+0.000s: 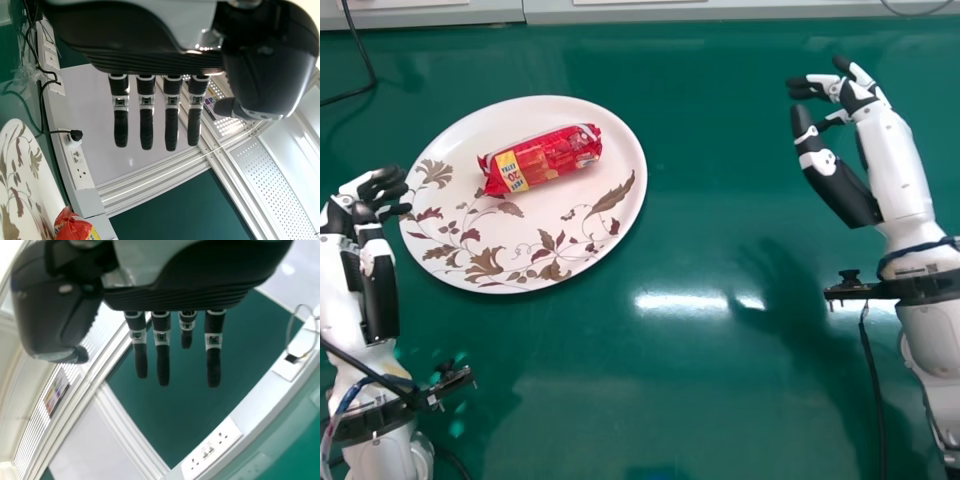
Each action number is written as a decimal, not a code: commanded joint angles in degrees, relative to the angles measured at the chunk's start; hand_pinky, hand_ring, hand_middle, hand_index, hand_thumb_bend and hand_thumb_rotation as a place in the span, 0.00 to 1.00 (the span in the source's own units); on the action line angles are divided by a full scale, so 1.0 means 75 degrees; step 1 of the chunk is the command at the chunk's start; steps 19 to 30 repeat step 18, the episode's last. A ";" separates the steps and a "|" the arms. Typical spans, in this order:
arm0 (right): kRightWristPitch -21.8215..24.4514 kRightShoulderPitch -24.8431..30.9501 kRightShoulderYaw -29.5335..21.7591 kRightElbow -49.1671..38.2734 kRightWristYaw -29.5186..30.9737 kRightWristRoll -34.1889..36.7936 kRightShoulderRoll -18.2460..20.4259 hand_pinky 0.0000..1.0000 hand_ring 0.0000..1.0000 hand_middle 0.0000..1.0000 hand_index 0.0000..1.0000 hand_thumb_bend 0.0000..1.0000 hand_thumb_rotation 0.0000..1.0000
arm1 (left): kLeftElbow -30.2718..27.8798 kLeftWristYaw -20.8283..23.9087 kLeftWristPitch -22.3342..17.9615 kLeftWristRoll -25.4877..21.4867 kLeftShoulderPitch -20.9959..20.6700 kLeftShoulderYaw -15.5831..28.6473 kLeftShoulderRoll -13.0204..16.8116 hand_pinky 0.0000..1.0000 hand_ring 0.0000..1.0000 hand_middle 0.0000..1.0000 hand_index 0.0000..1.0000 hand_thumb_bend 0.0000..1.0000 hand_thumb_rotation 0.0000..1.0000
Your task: Pick up biscuit and place it in the plate
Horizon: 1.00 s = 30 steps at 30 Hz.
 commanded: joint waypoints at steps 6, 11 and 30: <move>0.0123 0.0553 -0.0205 -0.0329 -0.0192 -0.0109 0.0620 0.48 0.62 0.71 0.75 0.60 0.19 | 0.0486 -0.0017 0.0007 -0.0139 0.0542 -0.0229 -0.0347 0.60 0.70 0.73 0.72 0.17 0.15; 0.0033 0.0577 -0.0212 -0.0125 -0.0385 -0.0225 0.0807 0.46 0.59 0.69 0.73 0.59 0.16 | 0.0523 0.0022 0.0086 -0.0071 0.0491 -0.0217 -0.0365 0.58 0.69 0.72 0.71 0.21 0.21; 0.0061 0.0648 -0.0257 -0.0080 -0.0513 -0.0242 0.1031 0.47 0.59 0.70 0.75 0.59 0.14 | 0.0536 0.0017 0.0021 -0.0088 0.0426 -0.0219 -0.0337 0.58 0.69 0.71 0.70 0.19 0.12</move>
